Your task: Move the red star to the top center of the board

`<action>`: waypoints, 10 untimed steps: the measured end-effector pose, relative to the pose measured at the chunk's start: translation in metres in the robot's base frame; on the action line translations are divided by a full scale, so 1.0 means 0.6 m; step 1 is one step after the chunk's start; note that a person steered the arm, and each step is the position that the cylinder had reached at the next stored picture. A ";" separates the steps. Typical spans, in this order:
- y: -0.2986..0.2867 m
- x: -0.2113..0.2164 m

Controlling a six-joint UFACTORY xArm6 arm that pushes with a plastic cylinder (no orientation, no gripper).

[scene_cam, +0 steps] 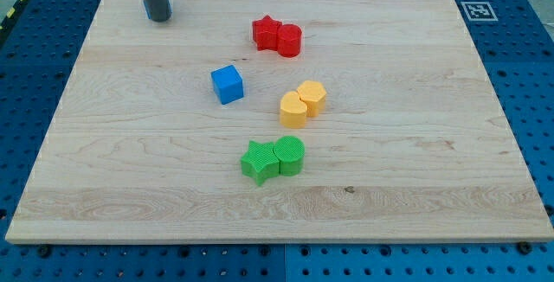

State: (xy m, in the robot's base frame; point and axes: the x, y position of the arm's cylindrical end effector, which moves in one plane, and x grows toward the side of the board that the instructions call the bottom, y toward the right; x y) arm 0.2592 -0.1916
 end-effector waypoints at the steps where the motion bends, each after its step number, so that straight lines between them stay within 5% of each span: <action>1: -0.005 -0.031; 3: 0.045 -0.024; 4: 0.159 0.013; 6: 0.183 0.043; 7: 0.183 0.120; 10: 0.272 0.112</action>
State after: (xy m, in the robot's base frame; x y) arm 0.3262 -0.0282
